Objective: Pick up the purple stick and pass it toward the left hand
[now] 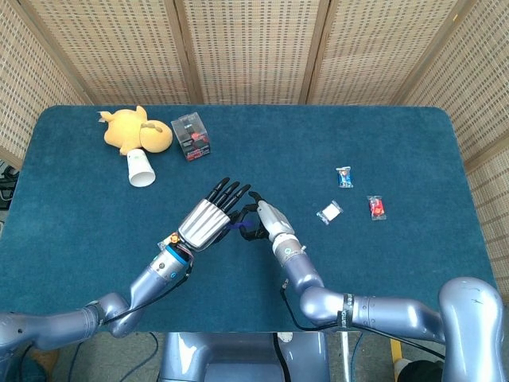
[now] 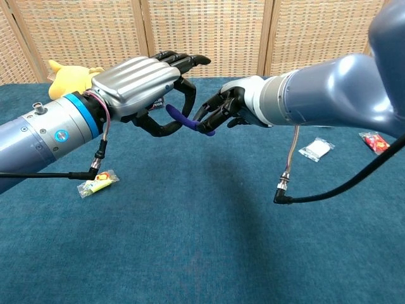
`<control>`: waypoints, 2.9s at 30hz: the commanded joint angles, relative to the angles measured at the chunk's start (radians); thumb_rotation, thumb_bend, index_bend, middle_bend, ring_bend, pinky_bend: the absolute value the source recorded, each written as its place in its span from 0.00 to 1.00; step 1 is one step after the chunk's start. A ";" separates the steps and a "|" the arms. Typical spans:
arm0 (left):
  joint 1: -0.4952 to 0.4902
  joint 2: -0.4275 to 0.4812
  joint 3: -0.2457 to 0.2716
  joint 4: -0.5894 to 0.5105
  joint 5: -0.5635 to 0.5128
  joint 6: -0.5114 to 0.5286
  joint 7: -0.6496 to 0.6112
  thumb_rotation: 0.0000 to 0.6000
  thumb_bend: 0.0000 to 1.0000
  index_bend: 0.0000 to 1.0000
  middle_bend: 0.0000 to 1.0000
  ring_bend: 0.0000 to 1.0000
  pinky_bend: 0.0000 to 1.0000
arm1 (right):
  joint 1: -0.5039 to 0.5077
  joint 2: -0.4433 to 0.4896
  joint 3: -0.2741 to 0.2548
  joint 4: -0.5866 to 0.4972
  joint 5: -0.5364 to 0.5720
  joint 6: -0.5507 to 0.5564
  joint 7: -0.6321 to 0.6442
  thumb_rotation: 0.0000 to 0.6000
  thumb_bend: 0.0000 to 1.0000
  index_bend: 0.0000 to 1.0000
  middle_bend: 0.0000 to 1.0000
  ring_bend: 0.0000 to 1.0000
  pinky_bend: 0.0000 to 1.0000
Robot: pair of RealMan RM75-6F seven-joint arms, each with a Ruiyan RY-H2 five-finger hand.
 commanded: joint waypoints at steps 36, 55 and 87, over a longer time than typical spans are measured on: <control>-0.004 0.018 0.001 -0.041 -0.013 0.004 -0.036 1.00 0.37 0.53 0.00 0.00 0.00 | 0.000 0.011 -0.013 0.005 -0.001 -0.008 0.021 1.00 0.64 0.67 0.10 0.00 0.00; -0.006 0.003 -0.007 -0.034 -0.032 0.001 -0.060 1.00 0.44 0.65 0.00 0.00 0.00 | -0.002 0.012 -0.020 0.011 -0.003 -0.015 0.026 1.00 0.65 0.67 0.10 0.00 0.00; -0.013 0.044 -0.055 -0.094 -0.057 0.025 -0.062 1.00 0.51 0.78 0.00 0.00 0.00 | -0.024 0.017 -0.044 0.032 -0.008 -0.020 0.036 1.00 0.67 0.74 0.11 0.00 0.00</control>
